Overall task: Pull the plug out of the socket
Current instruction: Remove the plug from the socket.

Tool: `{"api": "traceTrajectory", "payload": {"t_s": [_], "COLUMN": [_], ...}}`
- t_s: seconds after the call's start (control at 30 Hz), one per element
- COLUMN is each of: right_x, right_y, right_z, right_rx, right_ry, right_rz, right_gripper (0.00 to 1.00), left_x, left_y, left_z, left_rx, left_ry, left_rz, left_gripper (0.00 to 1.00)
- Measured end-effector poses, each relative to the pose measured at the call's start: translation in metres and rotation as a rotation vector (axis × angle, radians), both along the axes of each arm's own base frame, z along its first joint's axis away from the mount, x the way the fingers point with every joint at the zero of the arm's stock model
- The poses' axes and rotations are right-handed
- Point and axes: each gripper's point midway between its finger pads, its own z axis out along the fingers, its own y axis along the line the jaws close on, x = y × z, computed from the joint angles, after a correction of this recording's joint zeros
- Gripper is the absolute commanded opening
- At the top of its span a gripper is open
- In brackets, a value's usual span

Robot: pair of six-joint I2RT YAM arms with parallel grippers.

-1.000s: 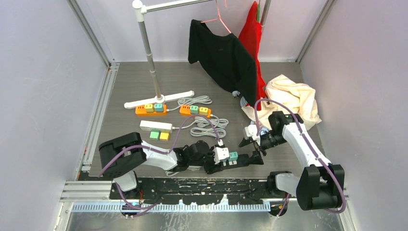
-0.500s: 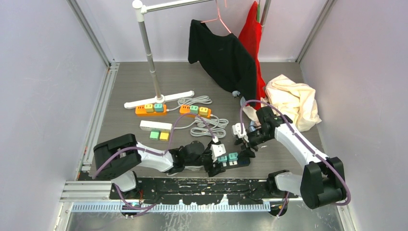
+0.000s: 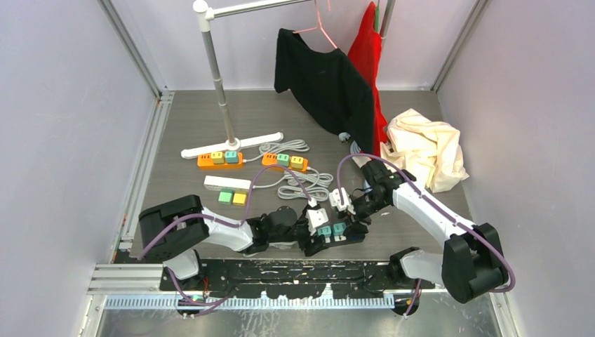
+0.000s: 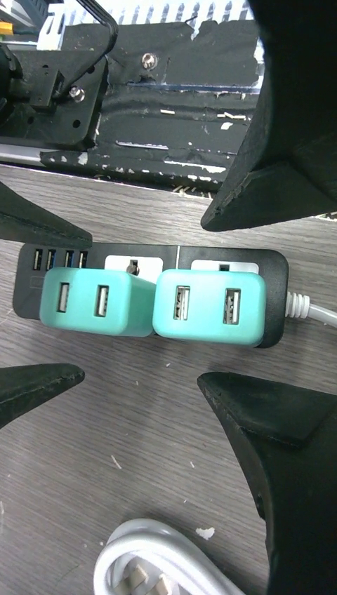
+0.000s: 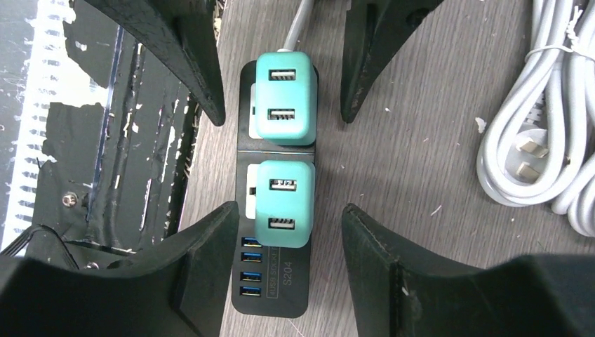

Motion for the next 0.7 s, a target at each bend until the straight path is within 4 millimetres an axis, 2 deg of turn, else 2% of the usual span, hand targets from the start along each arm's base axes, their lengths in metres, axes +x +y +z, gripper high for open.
{"api": "traceTrajectory", "payload": {"t_s": [0.2,0.43,0.7], "right_x": [-0.001,0.001,0.0], "right_y": [0.002,0.003,0.003], "right_z": [-0.003,-0.004,-0.005], "right_rx": [-0.019,-0.03,-0.033], "right_ry": [-0.01,-0.005,0.003], "right_rz": [0.018,0.0,-0.001], "right_gripper": [0.53,0.45,0.44], "left_x": [0.0,0.003,0.004], "left_y": [0.001,0.001,0.003], "left_z": [-0.013,-0.016,-0.029], "left_rx": [0.026,0.03,0.057], "left_ry": [0.012,0.006,0.013], "left_rz": [0.003,0.019,0.027], "left_gripper": [0.73,0.71,0.64]}}
